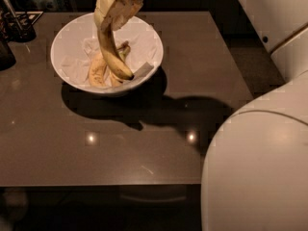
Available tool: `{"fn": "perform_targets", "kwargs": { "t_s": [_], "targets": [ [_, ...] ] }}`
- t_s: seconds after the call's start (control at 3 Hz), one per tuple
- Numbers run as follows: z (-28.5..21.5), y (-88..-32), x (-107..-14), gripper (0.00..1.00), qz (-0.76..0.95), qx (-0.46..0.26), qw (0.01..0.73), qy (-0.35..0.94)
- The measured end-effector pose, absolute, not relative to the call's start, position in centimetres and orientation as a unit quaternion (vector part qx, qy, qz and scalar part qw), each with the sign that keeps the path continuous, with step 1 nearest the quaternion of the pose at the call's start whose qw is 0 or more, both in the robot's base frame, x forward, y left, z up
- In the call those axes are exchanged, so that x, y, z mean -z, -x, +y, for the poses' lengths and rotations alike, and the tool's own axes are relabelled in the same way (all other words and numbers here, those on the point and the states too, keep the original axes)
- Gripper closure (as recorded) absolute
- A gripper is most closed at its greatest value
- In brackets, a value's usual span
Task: Pick banana from white bowl
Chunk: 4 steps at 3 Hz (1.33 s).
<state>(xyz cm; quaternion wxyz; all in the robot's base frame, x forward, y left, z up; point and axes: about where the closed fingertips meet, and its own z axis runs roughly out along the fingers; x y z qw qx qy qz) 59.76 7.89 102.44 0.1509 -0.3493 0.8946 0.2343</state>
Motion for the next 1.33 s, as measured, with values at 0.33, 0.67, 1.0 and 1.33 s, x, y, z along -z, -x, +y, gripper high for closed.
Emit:
{"fn": "perform_targets", "kwargs": {
  "t_s": [0.33, 0.67, 1.0, 1.33],
  "targets": [
    [7.7, -59.2, -103.1, 1.00, 0.895, -0.232, 0.158, 0.347],
    [5.9, -56.7, -104.3, 1.00, 0.901, -0.238, 0.158, 0.326],
    [4.0, -54.4, -104.9, 1.00, 0.907, -0.244, 0.154, 0.308],
    [2.5, -53.1, -104.4, 1.00, 0.910, -0.257, 0.139, 0.295]
  ]
}}
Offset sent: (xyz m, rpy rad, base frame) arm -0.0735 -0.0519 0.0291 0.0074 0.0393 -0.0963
